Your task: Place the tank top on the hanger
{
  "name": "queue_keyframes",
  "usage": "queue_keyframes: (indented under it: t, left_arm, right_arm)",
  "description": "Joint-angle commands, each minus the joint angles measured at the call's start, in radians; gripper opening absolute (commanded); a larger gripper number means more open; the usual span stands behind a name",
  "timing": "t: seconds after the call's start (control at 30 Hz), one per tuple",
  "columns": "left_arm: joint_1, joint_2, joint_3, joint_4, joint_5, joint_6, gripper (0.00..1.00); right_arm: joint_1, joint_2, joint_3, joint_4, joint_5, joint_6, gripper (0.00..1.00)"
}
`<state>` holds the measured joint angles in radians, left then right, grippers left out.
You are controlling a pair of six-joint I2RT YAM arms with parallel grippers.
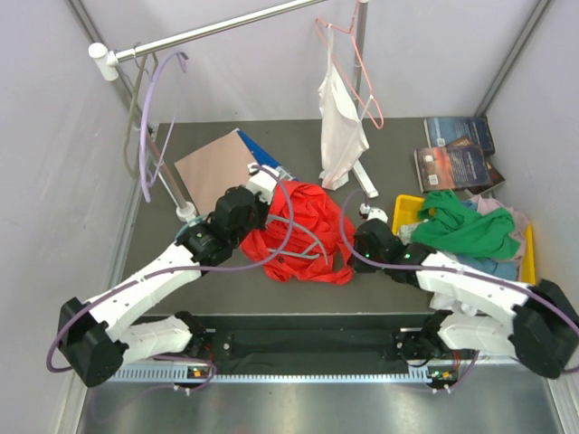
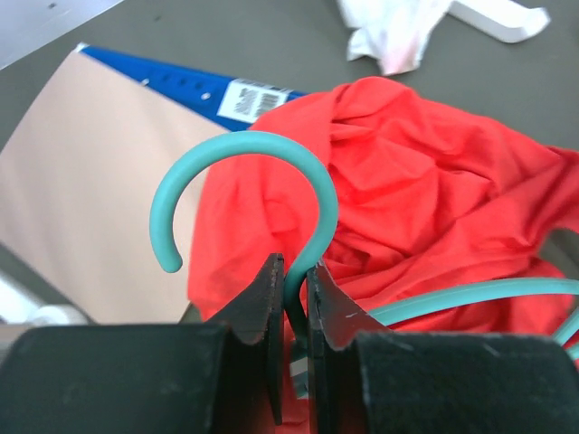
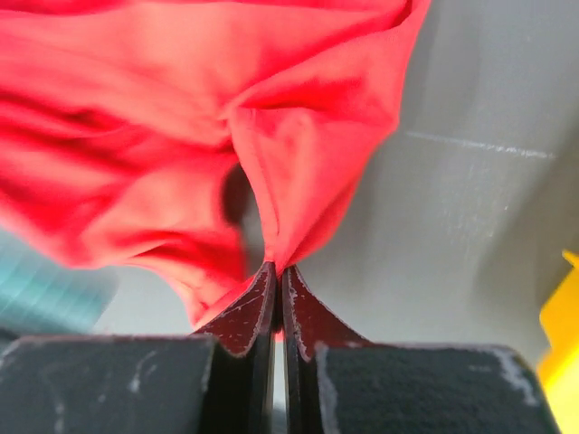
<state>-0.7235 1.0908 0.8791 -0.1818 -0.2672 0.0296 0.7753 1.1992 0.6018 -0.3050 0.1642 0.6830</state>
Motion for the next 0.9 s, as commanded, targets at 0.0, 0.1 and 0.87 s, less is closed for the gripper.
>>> queue_keyframes:
  t: [0.0,0.1,0.87]
  left_arm:
    - [-0.002,0.009,0.041,0.057,-0.136,-0.027,0.0]
    - [-0.004,0.001,0.024,0.097,-0.138,-0.076,0.0]
    - [-0.03,-0.094,-0.066,0.185,-0.222,-0.189,0.0]
  right_arm:
    - [-0.008,-0.174,0.036,-0.127,-0.083,-0.033,0.0]
    - [-0.01,-0.249,0.069,-0.195,-0.112,-0.045,0.0]
    - [-0.01,-0.176,0.288,-0.192,-0.101,-0.079,0.0]
